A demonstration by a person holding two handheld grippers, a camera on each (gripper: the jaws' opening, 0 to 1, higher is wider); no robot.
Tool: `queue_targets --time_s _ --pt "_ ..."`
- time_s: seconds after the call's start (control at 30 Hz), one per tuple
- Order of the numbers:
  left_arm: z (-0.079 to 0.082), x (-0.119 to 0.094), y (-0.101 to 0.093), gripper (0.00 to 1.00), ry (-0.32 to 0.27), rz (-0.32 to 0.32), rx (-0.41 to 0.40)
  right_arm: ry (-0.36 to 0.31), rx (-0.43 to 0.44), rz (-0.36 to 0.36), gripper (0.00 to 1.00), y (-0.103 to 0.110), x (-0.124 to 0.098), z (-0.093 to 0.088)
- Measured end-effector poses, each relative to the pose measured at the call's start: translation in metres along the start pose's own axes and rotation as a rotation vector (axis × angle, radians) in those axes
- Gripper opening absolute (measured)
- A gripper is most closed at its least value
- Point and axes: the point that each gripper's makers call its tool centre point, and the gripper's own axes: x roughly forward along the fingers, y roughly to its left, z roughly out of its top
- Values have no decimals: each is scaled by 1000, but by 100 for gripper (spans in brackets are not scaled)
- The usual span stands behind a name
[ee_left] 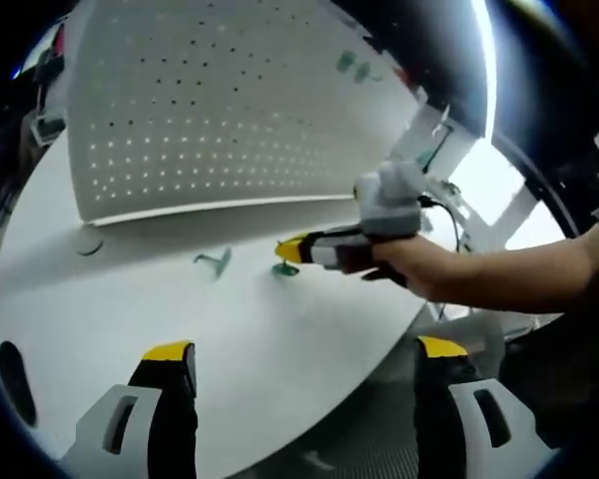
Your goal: Insert the hook assembly into the mounting plate slot until the hook locks in place.
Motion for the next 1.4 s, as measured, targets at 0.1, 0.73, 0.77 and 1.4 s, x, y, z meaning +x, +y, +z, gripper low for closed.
queue_targets --time_s 0.1,0.73,0.77,1.4 --pt "3 0 0 91 -10 -3 -11 -17 11 6 0 0 -4 4" --pt "60 -7 3 85 -129 9 -28 -343 -8 125 0 35 -68 99" --pt "62 -7 3 83 -138 4 -36 -349 -7 142 0 39 -71 100" --pt "73 -5 -29 49 -203 -180 -166 -510 -26 394 0 119 -139 107"
